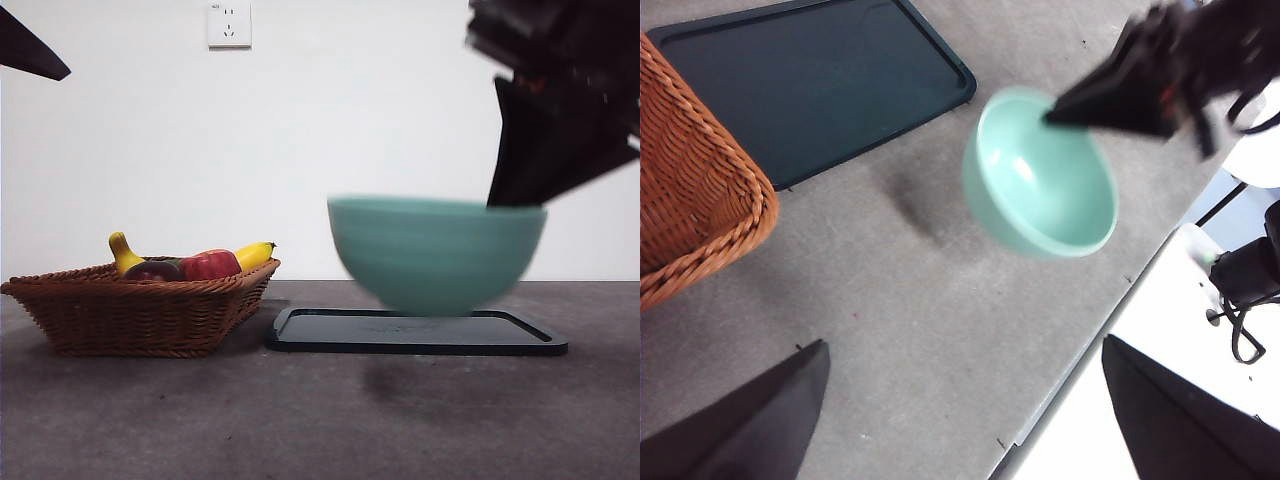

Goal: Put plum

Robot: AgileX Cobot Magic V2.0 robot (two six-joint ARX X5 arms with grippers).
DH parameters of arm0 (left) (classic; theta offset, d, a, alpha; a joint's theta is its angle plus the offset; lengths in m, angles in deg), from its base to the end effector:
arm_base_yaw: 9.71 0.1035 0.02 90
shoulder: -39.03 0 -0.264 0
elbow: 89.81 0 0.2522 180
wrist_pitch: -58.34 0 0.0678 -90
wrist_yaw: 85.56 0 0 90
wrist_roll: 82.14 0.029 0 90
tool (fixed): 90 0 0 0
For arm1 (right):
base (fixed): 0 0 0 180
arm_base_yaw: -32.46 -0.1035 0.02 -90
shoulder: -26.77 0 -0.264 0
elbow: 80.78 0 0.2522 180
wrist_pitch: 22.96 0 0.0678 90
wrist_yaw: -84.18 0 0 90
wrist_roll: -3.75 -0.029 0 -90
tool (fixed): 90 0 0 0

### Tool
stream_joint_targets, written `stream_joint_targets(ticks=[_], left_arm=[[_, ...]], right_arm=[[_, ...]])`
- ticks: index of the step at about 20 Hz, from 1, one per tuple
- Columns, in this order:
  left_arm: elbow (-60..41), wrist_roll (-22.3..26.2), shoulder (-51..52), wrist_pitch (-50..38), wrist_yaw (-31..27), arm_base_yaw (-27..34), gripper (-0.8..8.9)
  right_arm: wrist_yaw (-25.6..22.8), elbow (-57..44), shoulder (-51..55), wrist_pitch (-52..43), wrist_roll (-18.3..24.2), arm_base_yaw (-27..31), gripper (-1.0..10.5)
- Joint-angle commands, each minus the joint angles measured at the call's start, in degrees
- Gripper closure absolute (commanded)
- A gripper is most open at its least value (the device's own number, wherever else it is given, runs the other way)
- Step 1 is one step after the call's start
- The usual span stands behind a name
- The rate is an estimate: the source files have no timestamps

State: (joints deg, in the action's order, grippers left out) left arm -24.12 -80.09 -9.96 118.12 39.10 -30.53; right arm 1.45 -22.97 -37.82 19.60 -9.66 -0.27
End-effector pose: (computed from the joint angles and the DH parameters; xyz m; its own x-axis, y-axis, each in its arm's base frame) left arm 0.1393 -0.0706 0.3126 0.3594 -0.7451 -0.5618 0.7030 0.6121 -0.3621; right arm 0.1831 0.1221 0.2389 0.4753 0.4559 -0.7525 -0.4412 0.8635 0.2445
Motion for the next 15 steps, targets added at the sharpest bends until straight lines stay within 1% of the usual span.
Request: stream_joint_targets(ticks=[1,8,10,12,15], left_arm=[[1.0,0.5,-0.4,-0.6,0.3,-0.3,3.81],[1.0,0.5,-0.4,-0.5,0.3,-0.3,3.81],[1.0,0.5,-0.4,-0.5,0.3,-0.3,3.81],[1.0,0.5,-0.4,-0.5,0.3,-0.3,3.81],[1.0,0.5,-0.4,-0.6,0.3,-0.3,3.81]], right_arm=[[-0.3,-1.5,-2.2,-3.0,-1.6,-0.8,9.4],[-0.3,-2.0,-11.0,-8.1,-1.6,-0.9,9.4],[-0.5,-2.0,-11.9,-8.2,-1.6,-0.9,9.4],[-1.9,-2.0,-12.1,-8.2,-1.5,-0.9,9.4],[-1.3,-2.0,-12.2,-8.0,-0.9,-0.9,9.4]])
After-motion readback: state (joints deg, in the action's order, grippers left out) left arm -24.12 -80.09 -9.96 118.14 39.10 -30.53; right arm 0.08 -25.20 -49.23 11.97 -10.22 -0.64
